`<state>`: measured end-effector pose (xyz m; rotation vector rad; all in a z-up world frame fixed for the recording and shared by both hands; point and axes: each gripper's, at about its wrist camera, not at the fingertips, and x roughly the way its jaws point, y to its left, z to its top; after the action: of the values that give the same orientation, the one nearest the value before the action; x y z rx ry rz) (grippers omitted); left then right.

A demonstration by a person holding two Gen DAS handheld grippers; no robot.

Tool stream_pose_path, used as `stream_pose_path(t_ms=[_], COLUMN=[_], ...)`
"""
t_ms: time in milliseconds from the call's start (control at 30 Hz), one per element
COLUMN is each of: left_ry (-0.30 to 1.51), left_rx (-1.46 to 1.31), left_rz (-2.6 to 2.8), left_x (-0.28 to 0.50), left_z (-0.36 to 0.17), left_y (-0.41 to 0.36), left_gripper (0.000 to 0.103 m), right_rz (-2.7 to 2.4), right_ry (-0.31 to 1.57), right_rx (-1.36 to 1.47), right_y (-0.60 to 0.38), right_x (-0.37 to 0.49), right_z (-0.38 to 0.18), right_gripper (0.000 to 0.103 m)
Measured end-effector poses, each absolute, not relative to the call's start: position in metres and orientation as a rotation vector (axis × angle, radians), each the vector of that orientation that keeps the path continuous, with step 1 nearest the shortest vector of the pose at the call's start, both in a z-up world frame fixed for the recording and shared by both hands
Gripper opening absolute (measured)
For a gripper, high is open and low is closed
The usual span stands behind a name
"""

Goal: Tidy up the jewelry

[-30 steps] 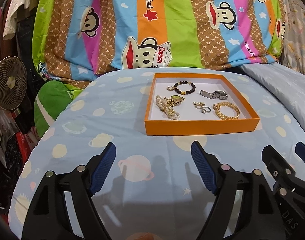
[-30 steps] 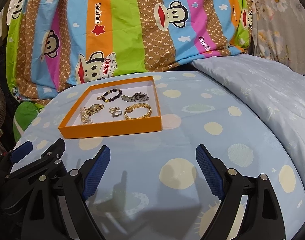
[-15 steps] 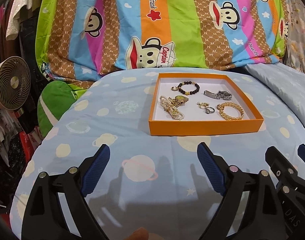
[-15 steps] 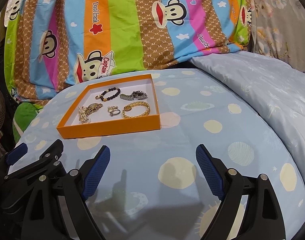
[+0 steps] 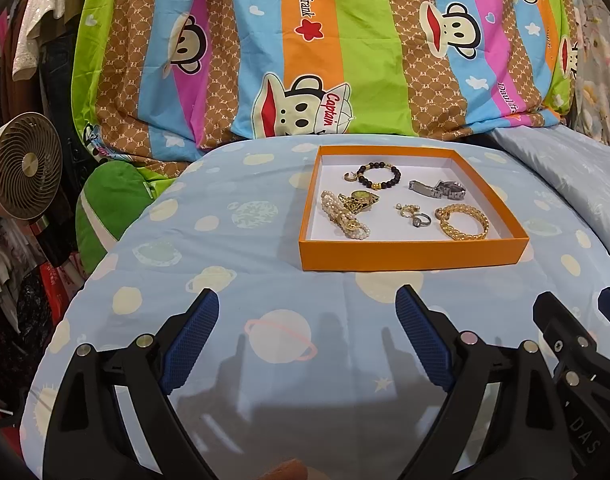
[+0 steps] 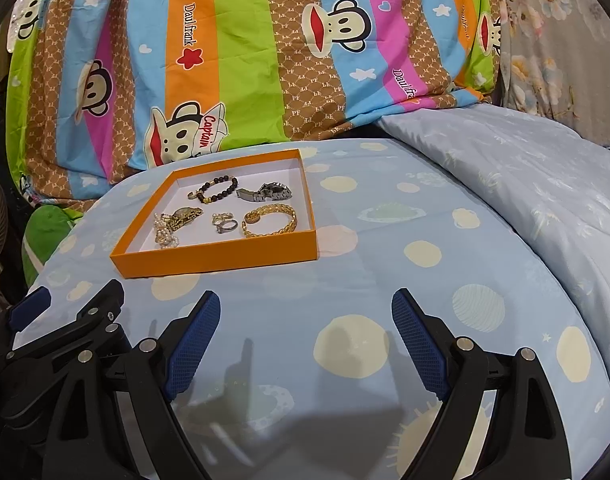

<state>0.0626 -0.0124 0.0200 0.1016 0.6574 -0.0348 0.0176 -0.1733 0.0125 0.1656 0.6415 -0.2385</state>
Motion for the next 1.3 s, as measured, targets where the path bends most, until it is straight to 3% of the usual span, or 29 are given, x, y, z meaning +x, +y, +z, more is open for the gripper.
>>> stream_pose_path(t_ms=[1300], left_ry=[0.648], left_rx=[0.092], left_rz=[-0.03], left_x=[0.0603], left_z=[0.0224], left_y=[-0.008], left_gripper=[0.088], right_rz=[-0.236], right_ry=[0.63], right_rx=[0.158], right_y=[-0.1725], right_x=[0.0165], right_z=[0.0143], right_gripper=[0.086])
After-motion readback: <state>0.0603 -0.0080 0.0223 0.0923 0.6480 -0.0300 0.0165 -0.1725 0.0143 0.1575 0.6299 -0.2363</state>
